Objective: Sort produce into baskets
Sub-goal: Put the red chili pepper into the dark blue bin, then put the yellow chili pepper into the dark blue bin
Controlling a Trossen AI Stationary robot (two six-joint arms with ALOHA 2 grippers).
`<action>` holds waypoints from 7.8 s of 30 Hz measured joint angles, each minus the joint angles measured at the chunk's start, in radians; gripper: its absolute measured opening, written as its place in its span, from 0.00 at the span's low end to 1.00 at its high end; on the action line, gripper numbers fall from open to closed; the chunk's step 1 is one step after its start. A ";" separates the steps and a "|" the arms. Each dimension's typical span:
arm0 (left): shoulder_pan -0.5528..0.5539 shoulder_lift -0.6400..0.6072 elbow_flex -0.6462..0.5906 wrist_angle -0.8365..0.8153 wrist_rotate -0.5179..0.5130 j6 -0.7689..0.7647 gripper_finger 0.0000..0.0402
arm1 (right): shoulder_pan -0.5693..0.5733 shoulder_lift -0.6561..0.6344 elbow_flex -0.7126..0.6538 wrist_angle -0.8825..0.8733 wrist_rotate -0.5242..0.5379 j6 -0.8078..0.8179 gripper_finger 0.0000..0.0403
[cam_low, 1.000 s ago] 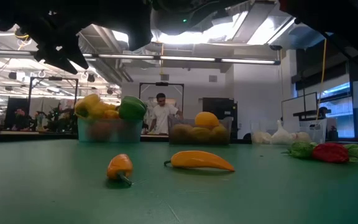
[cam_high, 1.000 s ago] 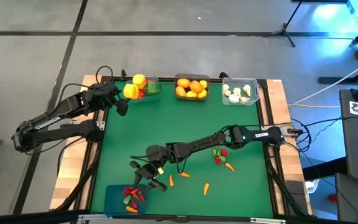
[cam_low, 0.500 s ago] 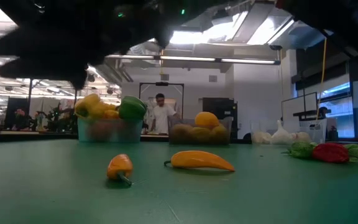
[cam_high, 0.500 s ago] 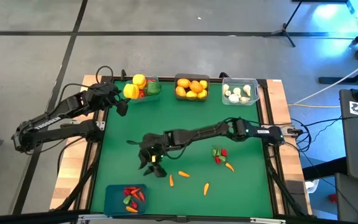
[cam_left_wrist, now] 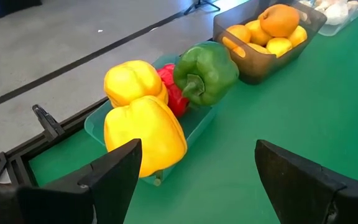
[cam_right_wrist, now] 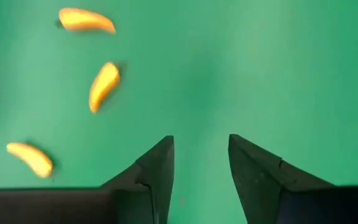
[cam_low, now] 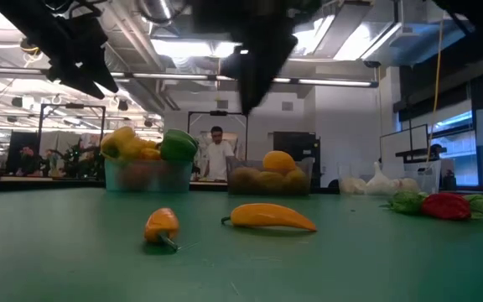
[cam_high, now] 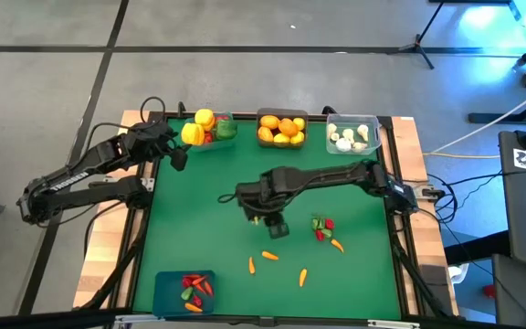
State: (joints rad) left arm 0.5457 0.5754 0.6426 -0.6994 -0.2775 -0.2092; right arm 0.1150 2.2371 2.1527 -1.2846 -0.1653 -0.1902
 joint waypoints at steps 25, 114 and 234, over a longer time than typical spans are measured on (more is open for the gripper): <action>0.000 -0.052 0.000 0.003 0.001 0.032 0.77 | 0.125 -0.961 -1.199 0.225 0.289 1.102 0.32; 0.000 -0.051 0.000 -0.015 0.000 0.086 0.77 | 0.254 -0.759 -1.404 0.572 0.239 1.673 0.75; 0.002 -0.051 0.000 -0.023 -0.027 -0.028 0.77 | 0.125 0.333 0.002 1.289 -0.424 0.239 0.52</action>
State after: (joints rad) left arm 0.5479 0.5243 0.6426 -0.7219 -0.3041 -0.2373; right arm 0.2402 2.5706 2.1544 0.0044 -0.5895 0.0486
